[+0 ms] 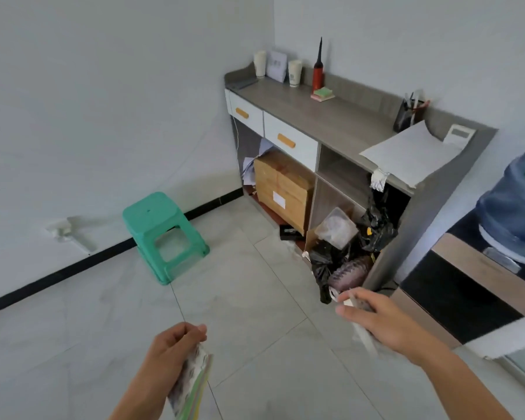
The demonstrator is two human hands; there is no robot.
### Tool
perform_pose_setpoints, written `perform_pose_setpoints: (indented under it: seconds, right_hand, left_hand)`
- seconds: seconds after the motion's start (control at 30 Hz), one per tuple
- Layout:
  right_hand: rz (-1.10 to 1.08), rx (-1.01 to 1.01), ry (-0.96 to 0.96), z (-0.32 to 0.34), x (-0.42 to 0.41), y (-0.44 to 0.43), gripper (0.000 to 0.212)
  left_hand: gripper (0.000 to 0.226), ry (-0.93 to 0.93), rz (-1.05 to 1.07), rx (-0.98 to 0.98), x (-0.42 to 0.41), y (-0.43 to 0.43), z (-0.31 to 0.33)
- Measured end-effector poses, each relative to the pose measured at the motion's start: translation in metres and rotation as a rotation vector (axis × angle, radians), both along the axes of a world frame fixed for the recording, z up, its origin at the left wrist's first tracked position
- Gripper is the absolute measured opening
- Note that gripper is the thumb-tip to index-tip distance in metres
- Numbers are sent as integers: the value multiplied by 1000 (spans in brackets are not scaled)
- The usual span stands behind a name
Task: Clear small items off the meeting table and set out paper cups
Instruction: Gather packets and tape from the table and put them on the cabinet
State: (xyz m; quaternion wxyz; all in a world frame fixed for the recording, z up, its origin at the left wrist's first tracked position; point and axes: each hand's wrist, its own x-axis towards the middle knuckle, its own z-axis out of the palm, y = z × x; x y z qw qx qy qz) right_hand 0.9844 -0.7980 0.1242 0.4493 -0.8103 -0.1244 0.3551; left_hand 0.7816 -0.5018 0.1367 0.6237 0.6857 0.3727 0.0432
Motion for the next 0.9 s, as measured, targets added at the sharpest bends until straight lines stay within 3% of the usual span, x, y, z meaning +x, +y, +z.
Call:
perform_pose_setpoints:
  seconds: [0.1,0.17,0.3,0.43,0.53,0.9]
  right_hand:
    - [63,30,-11,-3,57,43,56]
    - [78,29,23,-12,92,69,64]
    - [5,75,166,-20,156,118,59]
    - [-55,38,113,0,218,171,40]
    - [-125,75,58,18,266,202,41]
    - [-248,68,7,15,440,229,29]
  left_hand:
    - [28,37,55,11,37,34,-15]
    - [28,57,83,17,70,63,-25]
    - [24,41,103,-8,156,126,-25]
    - [23,-2,35,21,247,192,-5]
    - [24,-21,-18,51,319,233,8]
    - [24,90,-297,-31,555,269,-19]
